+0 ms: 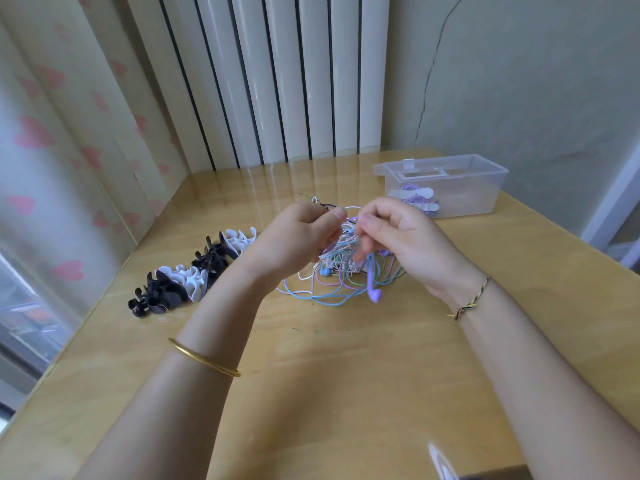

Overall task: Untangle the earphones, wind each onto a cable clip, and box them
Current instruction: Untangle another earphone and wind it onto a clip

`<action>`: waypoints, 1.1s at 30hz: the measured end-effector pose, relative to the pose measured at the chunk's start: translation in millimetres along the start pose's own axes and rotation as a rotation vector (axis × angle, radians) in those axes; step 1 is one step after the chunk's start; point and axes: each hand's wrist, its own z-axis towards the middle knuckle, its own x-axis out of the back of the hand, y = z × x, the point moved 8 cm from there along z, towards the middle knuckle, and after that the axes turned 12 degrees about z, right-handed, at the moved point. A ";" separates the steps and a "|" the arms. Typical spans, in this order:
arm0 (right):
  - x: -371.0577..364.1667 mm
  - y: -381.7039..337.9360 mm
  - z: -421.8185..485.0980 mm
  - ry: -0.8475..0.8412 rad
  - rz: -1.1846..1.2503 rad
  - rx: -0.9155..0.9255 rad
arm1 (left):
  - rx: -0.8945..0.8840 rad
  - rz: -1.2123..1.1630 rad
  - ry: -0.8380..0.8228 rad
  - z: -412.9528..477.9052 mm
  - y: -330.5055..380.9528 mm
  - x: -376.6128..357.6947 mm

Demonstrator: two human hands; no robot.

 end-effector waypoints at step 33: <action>-29.1 -46.3 -6.1 0.185 -0.639 0.273 | -0.028 -0.060 0.526 -8.1 1.5 27.7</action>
